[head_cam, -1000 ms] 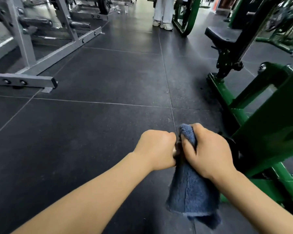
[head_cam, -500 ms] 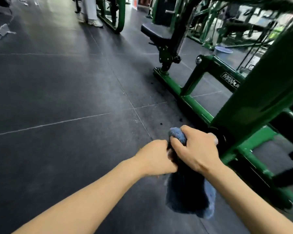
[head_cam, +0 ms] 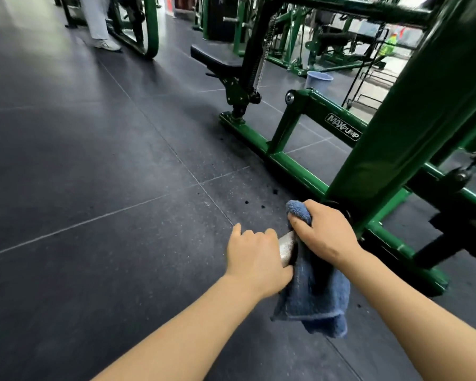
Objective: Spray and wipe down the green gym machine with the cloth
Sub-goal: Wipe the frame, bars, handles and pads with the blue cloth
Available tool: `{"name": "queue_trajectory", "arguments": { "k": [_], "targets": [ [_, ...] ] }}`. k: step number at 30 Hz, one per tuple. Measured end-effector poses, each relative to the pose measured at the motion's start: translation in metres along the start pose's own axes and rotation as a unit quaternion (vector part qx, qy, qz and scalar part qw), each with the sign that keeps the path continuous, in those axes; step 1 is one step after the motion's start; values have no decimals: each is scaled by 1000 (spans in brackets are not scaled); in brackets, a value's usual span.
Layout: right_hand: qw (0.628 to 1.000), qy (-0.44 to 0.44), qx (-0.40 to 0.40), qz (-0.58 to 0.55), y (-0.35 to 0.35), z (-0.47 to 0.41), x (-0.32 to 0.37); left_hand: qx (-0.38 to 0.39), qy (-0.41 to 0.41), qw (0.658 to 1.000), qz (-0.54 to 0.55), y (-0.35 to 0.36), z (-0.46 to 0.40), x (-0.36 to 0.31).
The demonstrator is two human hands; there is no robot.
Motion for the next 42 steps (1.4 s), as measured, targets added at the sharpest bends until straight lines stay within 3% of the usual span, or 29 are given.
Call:
{"name": "queue_trajectory", "arguments": {
  "k": [3, 5, 6, 11, 15, 18, 21, 23, 24, 26, 27, 31, 32, 35, 36, 38, 40, 42],
  "targets": [
    [999, -24, -3, 48, -1, 6, 16, 11, -42, 987, 154, 5, 3, 6],
    [997, -50, -7, 54, -3, 14, 29, 57, -62, 933, 349, 20, 11, 15],
    [997, -65, -6, 44, -3, 20, 37, 71, -54, 914, 397, 26, 16, 20],
    [982, -187, 6, -21, 7, 62, 90, 69, -58, 937, 337, 53, 41, 70],
    [965, -251, 60, -40, 8, 48, 80, 57, -15, 983, 176, 39, 49, 71],
    [992, -118, 53, -2, 4, 8, 50, 32, 10, 993, 112, 27, 50, 63],
    [996, -25, 71, 54, 13, 3, 41, 19, -10, 985, 172, 24, 50, 56],
    [997, -49, 48, 47, 11, 20, 57, 19, -66, 945, 318, 25, 50, 57],
    [996, -84, 27, 23, 10, 33, 70, 18, -107, 901, 420, 27, 51, 58],
    [991, -129, 9, -32, 11, 58, 91, 9, -181, 752, 634, 29, 58, 57],
    [988, -142, 7, -62, 12, 68, 98, 8, -208, 694, 689, 30, 64, 55],
    [981, -157, 16, -116, 15, 88, 120, 8, -223, 600, 769, 27, 87, 47],
    [981, -150, 12, -122, 13, 89, 122, 9, -208, 588, 782, 26, 89, 45],
    [971, -143, 37, -188, 9, 89, 128, 10, -164, 615, 771, 17, 86, 46],
    [963, -149, 67, -215, 9, 90, 132, -6, -175, 610, 773, 16, 84, 50],
    [939, -136, 144, -282, 10, 91, 132, -62, -214, 603, 766, 10, 82, 61],
    [912, -95, 190, -350, 5, 84, 123, -127, -260, 621, 728, 6, 86, 75],
    [921, -72, 142, -356, -10, 65, 106, -204, -294, 638, 682, -6, 97, 91]
  ]
}}
Point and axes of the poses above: each hand's wrist, its own z-axis away from the middle knuckle, its own y-axis out of the palm, x = y × z, the point moved 9 cm from there along -z, towards the middle knuckle
